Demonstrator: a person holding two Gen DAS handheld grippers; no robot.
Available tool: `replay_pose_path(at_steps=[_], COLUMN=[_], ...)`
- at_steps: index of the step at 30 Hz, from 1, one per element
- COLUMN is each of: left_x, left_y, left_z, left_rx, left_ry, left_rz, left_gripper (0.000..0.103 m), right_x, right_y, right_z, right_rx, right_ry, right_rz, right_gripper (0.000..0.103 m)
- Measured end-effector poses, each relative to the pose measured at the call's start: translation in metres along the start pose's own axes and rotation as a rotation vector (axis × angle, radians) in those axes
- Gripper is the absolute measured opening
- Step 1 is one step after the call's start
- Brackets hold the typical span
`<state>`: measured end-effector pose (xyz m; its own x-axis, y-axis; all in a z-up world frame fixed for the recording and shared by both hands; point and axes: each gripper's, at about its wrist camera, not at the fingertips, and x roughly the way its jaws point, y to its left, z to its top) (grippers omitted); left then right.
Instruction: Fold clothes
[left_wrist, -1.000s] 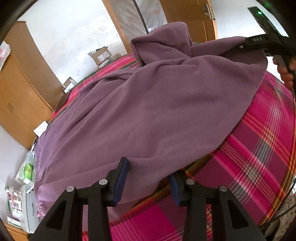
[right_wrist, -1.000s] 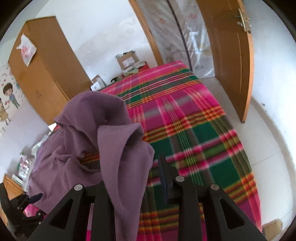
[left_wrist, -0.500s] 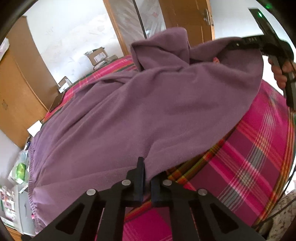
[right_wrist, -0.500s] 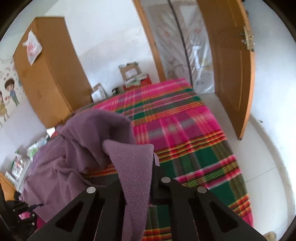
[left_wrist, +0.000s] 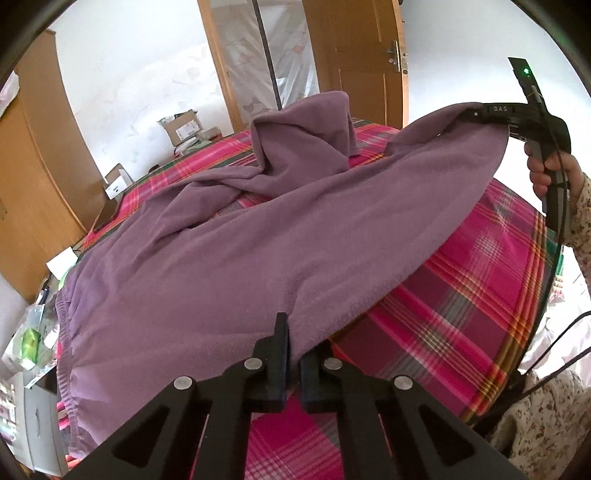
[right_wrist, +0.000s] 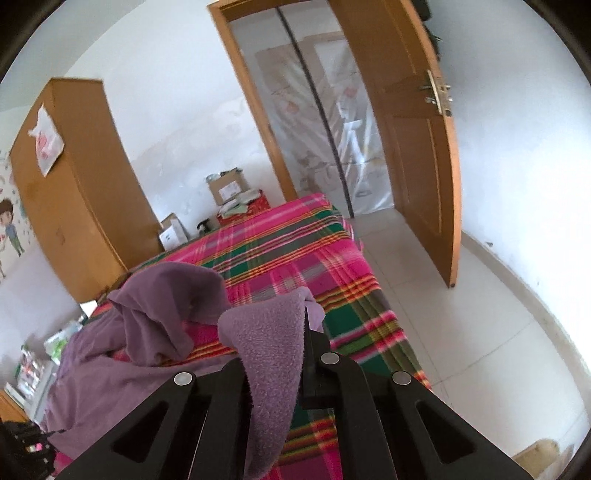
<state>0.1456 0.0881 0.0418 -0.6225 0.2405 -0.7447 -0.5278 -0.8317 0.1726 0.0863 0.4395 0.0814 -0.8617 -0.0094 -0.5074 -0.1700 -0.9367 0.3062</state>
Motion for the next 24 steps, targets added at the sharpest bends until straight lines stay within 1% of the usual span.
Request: replay_pose_path(at_steps=[4,7,13,16,17,18,20,22,24], left_x=[0.001,0.006,0.013,0.015,0.015,0.015,0.016,0.017,0.018], left_y=[-0.006,-0.013,-0.018,-0.017,-0.017,-0.018,-0.018,-0.018,-0.020], left_z=[-0.005,-0.010,-0.015,-0.018,-0.019,-0.019,-0.021,-0.022,-0.023], left_rx=[0.026,0.050,0.080,0.081,0.082,0.084,0.085,0.087,0.095], left_ry=[0.020,0.052,0.082,0.098,0.101,0.103,0.109,0.118,0.122], left_rz=[-0.006,0.000,0.016,0.014,0.015,0.015,0.015,0.017,0.020], left_gripper=[0.004,0.004,0.004,0.004,0.005,0.005,0.005,0.005,0.005], right_x=[-0.009,-0.016,-0.011,-0.012,-0.012,-0.013,-0.014,-0.016,-0.018], right_y=[-0.011,-0.019,-0.039,-0.044,-0.043,-0.043,-0.040,-0.038,-0.036], right_z=[-0.009,-0.016,-0.038,-0.044,-0.045,-0.046,-0.049,-0.049,-0.047], right_rx=[0.032,0.055,0.130,0.135,0.116,0.095,0.048,0.004,-0.034], right_ry=[-0.006,-0.010,0.050,0.076,0.089,0.102,0.127,0.150,0.170], right_rz=[-0.020,-0.034,-0.046,-0.045,-0.055,-0.067,-0.083,-0.087,-0.069], right_gripper=[0.003,0.004,0.010,0.013,0.014,0.017,0.019,0.022,0.026])
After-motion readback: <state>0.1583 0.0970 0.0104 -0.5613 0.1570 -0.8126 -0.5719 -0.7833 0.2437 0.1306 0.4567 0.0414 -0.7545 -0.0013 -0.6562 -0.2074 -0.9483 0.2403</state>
